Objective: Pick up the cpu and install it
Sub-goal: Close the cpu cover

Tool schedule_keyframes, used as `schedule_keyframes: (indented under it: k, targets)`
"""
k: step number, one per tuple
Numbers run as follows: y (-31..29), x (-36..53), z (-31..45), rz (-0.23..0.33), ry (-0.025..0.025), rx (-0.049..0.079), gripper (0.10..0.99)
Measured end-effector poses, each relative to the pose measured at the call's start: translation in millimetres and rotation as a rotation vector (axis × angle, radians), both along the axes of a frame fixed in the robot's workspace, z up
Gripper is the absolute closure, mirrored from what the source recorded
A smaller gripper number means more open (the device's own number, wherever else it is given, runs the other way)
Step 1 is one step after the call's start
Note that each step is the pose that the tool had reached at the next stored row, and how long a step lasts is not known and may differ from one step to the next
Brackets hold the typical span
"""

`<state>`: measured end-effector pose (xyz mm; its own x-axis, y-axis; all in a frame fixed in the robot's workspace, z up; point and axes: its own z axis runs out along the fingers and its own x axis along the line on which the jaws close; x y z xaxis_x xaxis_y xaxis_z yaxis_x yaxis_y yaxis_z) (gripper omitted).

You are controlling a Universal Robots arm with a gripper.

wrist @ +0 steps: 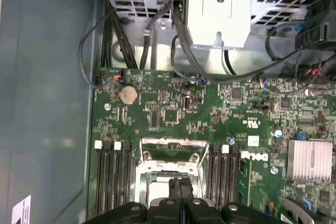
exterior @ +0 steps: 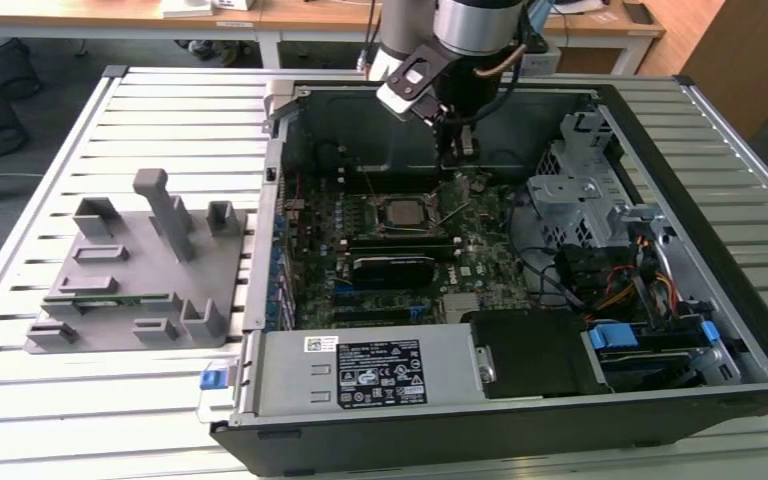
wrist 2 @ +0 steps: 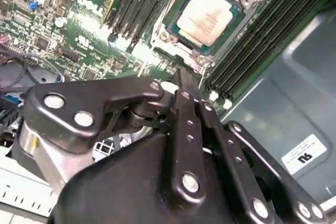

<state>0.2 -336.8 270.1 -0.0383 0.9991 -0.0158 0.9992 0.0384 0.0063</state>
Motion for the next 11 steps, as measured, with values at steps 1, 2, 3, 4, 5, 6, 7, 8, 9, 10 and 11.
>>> schedule_keyframes:
  k: [1,2,3,4,5,6,7,8,9,10,11]
  targets:
    - [0.0,0.1,0.0,0.000,0.0000,0.000,0.980]
    - [0.0,1.4,-0.1,0.000,-0.0001,0.000,0.980]
    - [0.0,4.4,-0.3,0.000,-0.0001,0.000,0.980]
    - [0.0,7.7,-0.6,0.000,-0.0001,0.000,0.980]
    - [0.2,11.6,-1.1,0.000,-0.0001,0.000,0.980]
    - [0.5,14.9,-1.5,0.000,-0.0001,0.000,0.980]
    - [0.8,16.7,-2.0,0.001,0.0000,0.000,0.980]
    - [0.9,17.3,-2.7,0.001,-0.0002,0.000,0.980]
    - [0.9,17.4,-3.6,0.002,-0.0009,0.000,0.980]
    - [0.9,17.6,-4.4,0.004,-0.0014,-0.001,0.980]
    - [0.9,18.0,-5.1,0.009,-0.0019,-0.001,0.980]
